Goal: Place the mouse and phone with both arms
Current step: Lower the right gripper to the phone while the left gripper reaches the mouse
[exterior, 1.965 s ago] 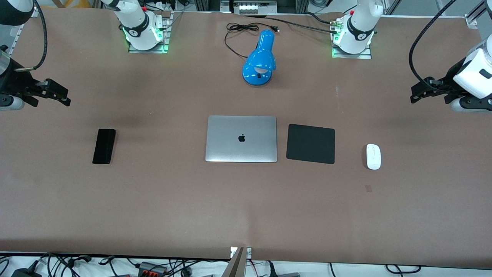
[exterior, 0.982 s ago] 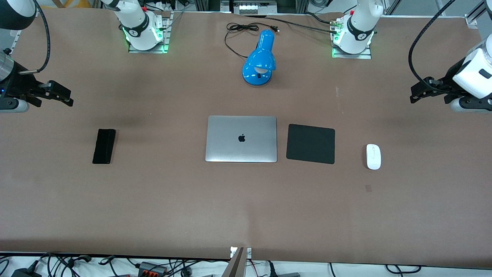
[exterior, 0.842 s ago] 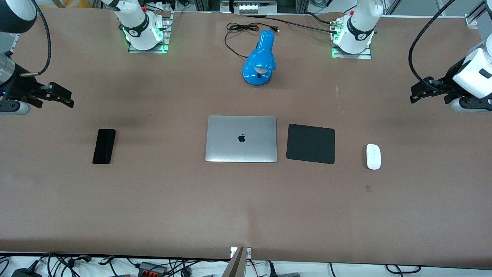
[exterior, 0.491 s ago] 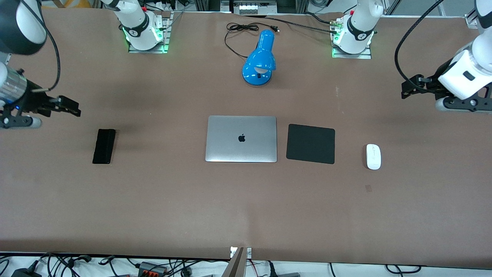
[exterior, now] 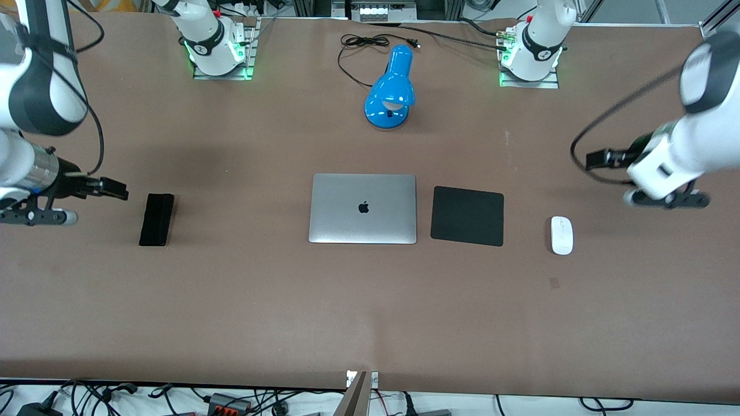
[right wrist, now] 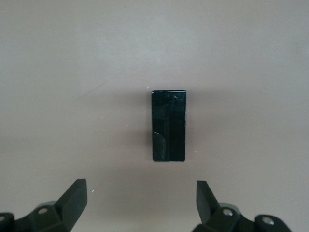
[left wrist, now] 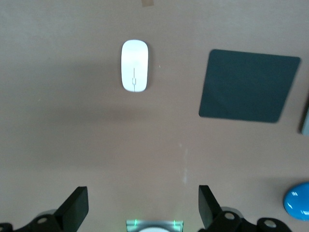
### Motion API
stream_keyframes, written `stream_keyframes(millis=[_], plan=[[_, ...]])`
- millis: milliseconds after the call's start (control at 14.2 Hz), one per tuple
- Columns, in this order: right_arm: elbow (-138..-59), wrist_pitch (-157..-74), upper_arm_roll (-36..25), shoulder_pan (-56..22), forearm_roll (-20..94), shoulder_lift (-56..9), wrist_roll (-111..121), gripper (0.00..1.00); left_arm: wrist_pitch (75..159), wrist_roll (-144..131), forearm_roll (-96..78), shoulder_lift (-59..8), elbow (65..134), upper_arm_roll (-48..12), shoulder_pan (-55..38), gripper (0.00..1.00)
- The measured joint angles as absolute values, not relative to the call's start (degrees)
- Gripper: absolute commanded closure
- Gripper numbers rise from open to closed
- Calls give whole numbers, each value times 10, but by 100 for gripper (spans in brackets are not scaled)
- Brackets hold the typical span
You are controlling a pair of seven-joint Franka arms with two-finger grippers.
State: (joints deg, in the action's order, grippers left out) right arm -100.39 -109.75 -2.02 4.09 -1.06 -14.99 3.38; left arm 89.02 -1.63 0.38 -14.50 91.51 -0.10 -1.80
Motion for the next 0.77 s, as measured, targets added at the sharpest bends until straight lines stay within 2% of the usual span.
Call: stream_keyframes(millis=[211, 421, 772], plan=[[-1005, -1130, -21, 58, -11, -205, 34, 0, 1000, -16, 4, -217, 917, -1, -16, 0], [-1005, -1157, -21, 66, -11, -254, 34, 0, 1091, -16, 13, -258, 928, -1, -16, 0], [-1005, -1218, -21, 74, -14, -318, 34, 0, 1300, -16, 48, -269, 1040, 0, -14, 0]])
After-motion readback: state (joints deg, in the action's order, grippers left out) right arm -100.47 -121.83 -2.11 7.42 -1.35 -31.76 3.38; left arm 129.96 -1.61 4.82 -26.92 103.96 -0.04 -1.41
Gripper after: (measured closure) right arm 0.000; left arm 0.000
